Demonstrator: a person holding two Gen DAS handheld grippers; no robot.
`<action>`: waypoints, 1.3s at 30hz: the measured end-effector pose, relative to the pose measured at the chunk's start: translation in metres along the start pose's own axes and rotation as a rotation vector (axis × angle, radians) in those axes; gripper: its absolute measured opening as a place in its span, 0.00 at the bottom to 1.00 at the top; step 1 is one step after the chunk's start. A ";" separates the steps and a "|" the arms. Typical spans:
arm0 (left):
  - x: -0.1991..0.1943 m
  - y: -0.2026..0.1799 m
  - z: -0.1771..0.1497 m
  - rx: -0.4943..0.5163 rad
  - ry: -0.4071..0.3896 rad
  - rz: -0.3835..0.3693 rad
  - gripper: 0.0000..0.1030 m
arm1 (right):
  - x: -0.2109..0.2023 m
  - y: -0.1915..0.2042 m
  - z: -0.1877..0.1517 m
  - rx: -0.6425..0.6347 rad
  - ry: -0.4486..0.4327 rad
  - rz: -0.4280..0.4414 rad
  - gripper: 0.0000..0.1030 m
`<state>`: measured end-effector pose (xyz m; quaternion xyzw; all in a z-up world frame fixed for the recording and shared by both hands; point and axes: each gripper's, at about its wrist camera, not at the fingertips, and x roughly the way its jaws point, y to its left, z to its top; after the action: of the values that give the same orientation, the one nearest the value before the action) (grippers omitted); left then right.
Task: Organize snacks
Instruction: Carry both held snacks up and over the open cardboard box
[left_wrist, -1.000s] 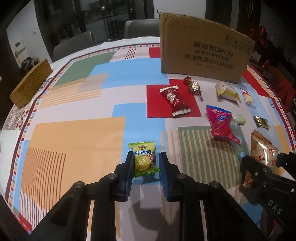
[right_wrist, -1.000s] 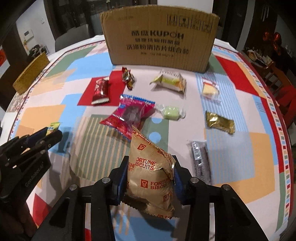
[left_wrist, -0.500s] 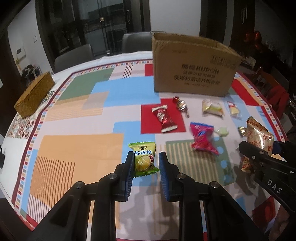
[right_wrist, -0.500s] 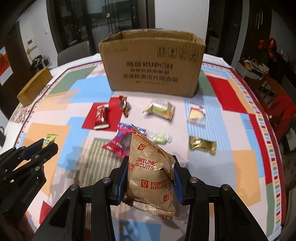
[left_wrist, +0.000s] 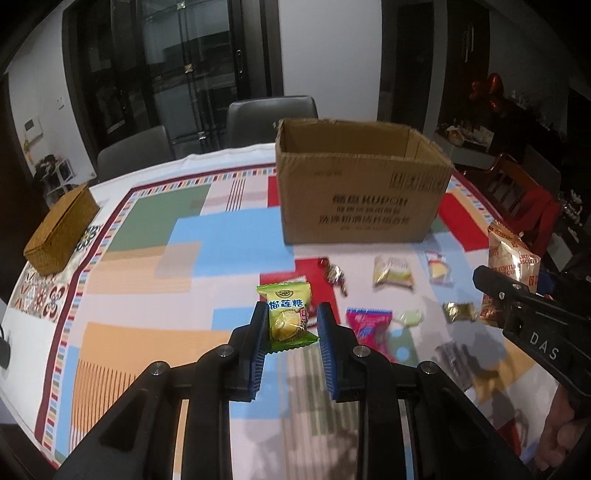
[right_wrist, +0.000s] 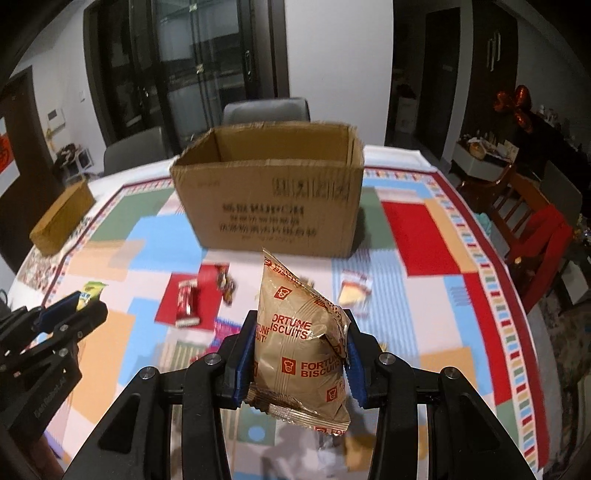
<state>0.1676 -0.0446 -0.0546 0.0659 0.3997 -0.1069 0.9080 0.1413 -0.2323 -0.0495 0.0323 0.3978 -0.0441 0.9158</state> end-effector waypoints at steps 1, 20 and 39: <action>-0.001 -0.001 0.004 0.000 -0.005 -0.003 0.26 | -0.001 -0.001 0.003 0.001 -0.008 0.000 0.42; 0.005 -0.009 0.102 0.019 -0.108 -0.039 0.26 | -0.001 -0.014 0.085 -0.016 -0.133 -0.011 0.42; 0.039 -0.015 0.178 0.064 -0.185 -0.025 0.26 | 0.016 -0.014 0.153 -0.014 -0.200 -0.024 0.42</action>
<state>0.3161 -0.1007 0.0360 0.0797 0.3113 -0.1364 0.9371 0.2618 -0.2613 0.0428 0.0167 0.3053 -0.0553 0.9505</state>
